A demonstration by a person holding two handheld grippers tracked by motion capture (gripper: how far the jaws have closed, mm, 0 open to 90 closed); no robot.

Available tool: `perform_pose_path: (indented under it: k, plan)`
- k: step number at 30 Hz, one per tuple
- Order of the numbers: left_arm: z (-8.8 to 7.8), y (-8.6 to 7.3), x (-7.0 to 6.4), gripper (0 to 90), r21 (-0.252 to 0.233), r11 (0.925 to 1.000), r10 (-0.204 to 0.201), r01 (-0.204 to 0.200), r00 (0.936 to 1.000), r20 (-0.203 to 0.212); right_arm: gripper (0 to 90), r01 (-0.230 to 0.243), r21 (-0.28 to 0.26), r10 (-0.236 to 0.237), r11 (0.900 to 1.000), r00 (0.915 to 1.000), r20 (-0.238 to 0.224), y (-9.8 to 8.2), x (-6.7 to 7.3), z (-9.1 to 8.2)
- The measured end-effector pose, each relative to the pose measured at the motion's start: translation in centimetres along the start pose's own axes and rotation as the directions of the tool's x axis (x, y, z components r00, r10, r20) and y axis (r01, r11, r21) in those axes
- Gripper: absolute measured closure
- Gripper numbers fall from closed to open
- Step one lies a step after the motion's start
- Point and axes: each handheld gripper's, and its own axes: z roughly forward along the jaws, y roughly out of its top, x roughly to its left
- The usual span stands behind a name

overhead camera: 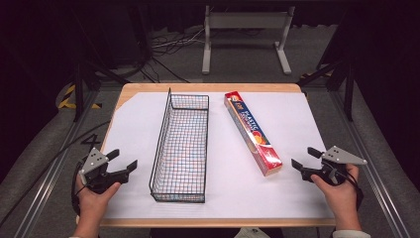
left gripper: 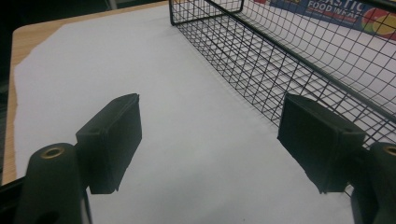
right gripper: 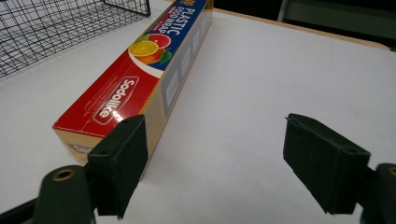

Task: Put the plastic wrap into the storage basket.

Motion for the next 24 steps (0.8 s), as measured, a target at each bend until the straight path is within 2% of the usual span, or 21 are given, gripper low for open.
perform_pose_path:
  k: [12,15,18,24]
  plan:
    - [-0.5,0.2,-0.1,22.1,-0.018,0.9998,-0.012,0.012,0.9999,-0.001,32.3,-0.025,0.004,0.025,1.0,0.999,-0.037,0.8,0.0,-0.4]
    - [-0.6,0.2,0.1,22.2,-0.024,0.9996,-0.018,0.018,0.9998,-0.005,39.8,-0.031,0.016,0.032,0.999,0.998,-0.055,1.3,0.0,-0.2]
    - [-0.8,0.2,0.2,22.3,-0.023,0.9996,-0.019,0.019,0.9998,-0.008,39.8,-0.048,0.046,0.051,0.998,0.9974,-0.051,1.6,0.0,-0.1]
    - [-0.9,0.3,0.3,22.4,-0.028,0.9993,-0.025,0.025,0.9996,-0.015,38.2,-0.042,0.055,0.045,0.998,0.9974,-0.056,3.7,0.2,0.3]
